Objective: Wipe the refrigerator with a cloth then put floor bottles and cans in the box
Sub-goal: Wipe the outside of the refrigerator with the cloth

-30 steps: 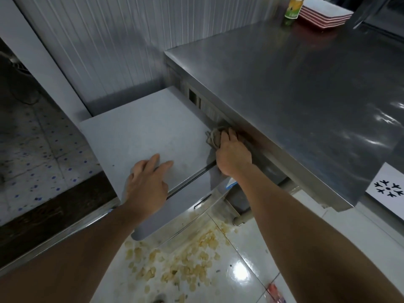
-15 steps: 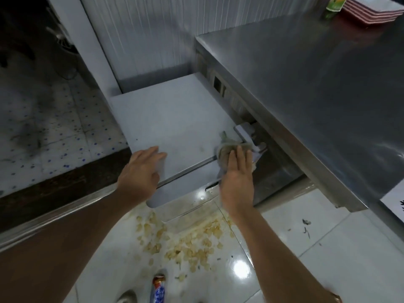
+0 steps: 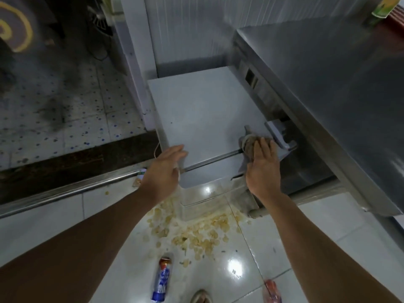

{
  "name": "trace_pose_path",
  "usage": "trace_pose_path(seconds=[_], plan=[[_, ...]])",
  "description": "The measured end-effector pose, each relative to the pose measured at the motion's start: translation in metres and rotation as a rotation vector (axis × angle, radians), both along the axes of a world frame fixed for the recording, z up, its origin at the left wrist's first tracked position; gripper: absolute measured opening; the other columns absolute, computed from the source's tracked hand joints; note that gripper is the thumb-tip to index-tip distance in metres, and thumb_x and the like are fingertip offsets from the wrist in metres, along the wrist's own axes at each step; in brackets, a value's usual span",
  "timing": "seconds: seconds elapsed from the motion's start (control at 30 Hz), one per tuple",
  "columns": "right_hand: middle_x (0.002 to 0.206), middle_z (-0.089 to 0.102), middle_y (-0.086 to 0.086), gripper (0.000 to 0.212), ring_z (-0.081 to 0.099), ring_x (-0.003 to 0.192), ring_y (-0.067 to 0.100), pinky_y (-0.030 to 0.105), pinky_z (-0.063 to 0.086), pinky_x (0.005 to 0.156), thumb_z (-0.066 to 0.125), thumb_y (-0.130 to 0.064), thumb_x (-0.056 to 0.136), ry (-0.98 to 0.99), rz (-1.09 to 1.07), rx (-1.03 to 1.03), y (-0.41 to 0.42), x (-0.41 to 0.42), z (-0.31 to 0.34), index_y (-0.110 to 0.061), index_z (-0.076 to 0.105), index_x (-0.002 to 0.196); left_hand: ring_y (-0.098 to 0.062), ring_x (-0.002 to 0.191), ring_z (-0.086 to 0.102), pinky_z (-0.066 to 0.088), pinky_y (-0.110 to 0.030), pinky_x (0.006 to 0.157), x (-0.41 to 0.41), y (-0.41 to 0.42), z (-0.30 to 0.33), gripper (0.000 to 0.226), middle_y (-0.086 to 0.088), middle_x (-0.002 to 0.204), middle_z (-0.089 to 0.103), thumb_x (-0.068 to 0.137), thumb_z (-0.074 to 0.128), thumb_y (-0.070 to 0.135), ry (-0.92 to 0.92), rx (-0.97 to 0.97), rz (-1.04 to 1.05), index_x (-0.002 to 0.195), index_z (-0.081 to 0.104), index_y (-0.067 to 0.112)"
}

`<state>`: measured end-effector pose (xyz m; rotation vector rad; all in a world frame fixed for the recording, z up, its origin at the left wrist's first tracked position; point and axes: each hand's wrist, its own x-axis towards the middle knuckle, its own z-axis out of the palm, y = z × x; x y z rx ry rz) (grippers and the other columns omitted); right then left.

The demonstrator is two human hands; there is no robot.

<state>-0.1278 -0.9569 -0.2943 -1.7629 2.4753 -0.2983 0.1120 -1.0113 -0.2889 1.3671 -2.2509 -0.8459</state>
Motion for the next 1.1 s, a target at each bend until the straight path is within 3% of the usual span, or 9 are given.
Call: trace_pose_path(seconds=[0.1, 0.17, 0.37, 0.5, 0.6, 0.7, 0.83, 0.97, 1.1], plan=[[0.154, 0.021, 0.017, 0.063, 0.008, 0.144, 0.033, 0.040, 0.005, 0.119, 0.047, -0.013, 0.088, 0.006, 0.142, -0.042, 0.011, 0.053, -0.006, 0.001, 0.024, 0.145, -0.017, 0.132, 0.040, 0.028, -0.027, 0.112, 0.013, 0.004, -0.002, 0.060, -0.002, 0.143, 0.045, 0.084, 0.041, -0.007, 0.064, 0.071, 0.052, 0.137, 0.042, 0.020], [0.147, 0.033, 0.021, 0.057, 0.019, 0.141, 0.037, 0.044, 0.014, 0.118, 0.050, -0.005, 0.084, -0.077, 0.160, -0.110, 0.019, 0.094, -0.008, 0.003, 0.037, 0.139, -0.018, 0.130, 0.043, 0.034, -0.035, 0.110, 0.020, 0.009, -0.002, 0.064, 0.000, 0.142, 0.047, 0.084, 0.040, -0.006, 0.074, 0.111, 0.063, 0.140, 0.036, 0.025], [0.140, 0.046, 0.016, 0.055, 0.030, 0.137, 0.036, 0.049, 0.030, 0.111, 0.060, 0.001, 0.080, -0.140, 0.273, -0.219, 0.033, 0.154, -0.014, -0.005, 0.050, 0.133, -0.018, 0.130, 0.045, 0.035, -0.028, 0.107, 0.024, 0.012, 0.005, 0.066, -0.002, 0.143, 0.045, 0.083, 0.042, -0.010, 0.159, 0.169, 0.015, 0.142, 0.028, 0.016], [0.135, 0.051, 0.017, 0.045, 0.039, 0.132, 0.038, 0.046, 0.035, 0.108, 0.043, -0.011, 0.084, -0.024, 0.444, -0.249, 0.038, 0.139, -0.022, -0.012, 0.056, 0.128, -0.019, 0.130, 0.044, 0.032, -0.030, 0.110, 0.019, 0.016, 0.002, 0.062, -0.003, 0.142, 0.047, 0.084, 0.044, -0.007, 0.189, 0.172, 0.054, 0.141, 0.032, 0.016], [0.138, 0.048, 0.016, 0.051, 0.039, 0.133, 0.036, 0.045, 0.033, 0.109, 0.054, -0.011, 0.080, 0.070, 0.539, -0.267, 0.040, 0.107, -0.036, -0.014, 0.053, 0.131, -0.021, 0.128, 0.046, 0.037, -0.037, 0.106, 0.014, 0.022, -0.003, 0.066, -0.006, 0.139, 0.050, 0.081, 0.042, -0.009, 0.157, 0.150, 0.093, 0.139, 0.035, 0.021], [0.145, 0.040, 0.015, 0.066, 0.031, 0.137, 0.036, 0.051, 0.036, 0.107, 0.070, -0.012, 0.075, 0.074, 0.360, -0.233, 0.040, 0.049, -0.045, -0.011, 0.045, 0.136, -0.020, 0.131, 0.040, 0.033, -0.034, 0.109, 0.007, 0.031, -0.008, 0.066, -0.003, 0.143, 0.044, 0.082, 0.044, -0.006, 0.118, 0.128, 0.144, 0.138, 0.036, 0.028], [0.144, 0.037, 0.023, 0.059, 0.027, 0.138, 0.040, 0.052, 0.030, 0.111, 0.066, -0.011, 0.081, 0.114, 0.255, -0.212, 0.032, -0.024, -0.039, -0.002, 0.043, 0.135, -0.021, 0.137, 0.030, 0.022, -0.038, 0.114, -0.017, 0.047, -0.014, 0.046, -0.003, 0.147, 0.038, 0.086, 0.052, 0.008, -0.005, -0.097, 0.200, 0.131, 0.051, 0.017], [0.147, 0.032, 0.024, 0.051, 0.019, 0.141, 0.041, 0.053, 0.022, 0.114, 0.048, -0.013, 0.088, 0.027, 0.236, -0.338, 0.033, -0.015, -0.044, 0.002, 0.041, 0.136, -0.024, 0.133, 0.035, 0.026, -0.040, 0.110, -0.045, 0.066, -0.024, 0.041, -0.004, 0.141, 0.047, 0.083, 0.056, 0.005, -0.029, -0.234, 0.340, 0.124, 0.058, 0.009], [0.150, 0.030, 0.018, 0.061, 0.015, 0.142, 0.036, 0.049, 0.015, 0.116, 0.046, -0.014, 0.082, 0.011, 0.442, -0.439, 0.037, 0.016, -0.064, -0.003, 0.033, 0.141, -0.026, 0.132, 0.035, 0.028, -0.041, 0.111, -0.048, 0.065, -0.033, 0.040, -0.006, 0.139, 0.048, 0.082, 0.056, 0.002, 0.053, -0.247, 0.388, 0.122, 0.059, 0.006]])
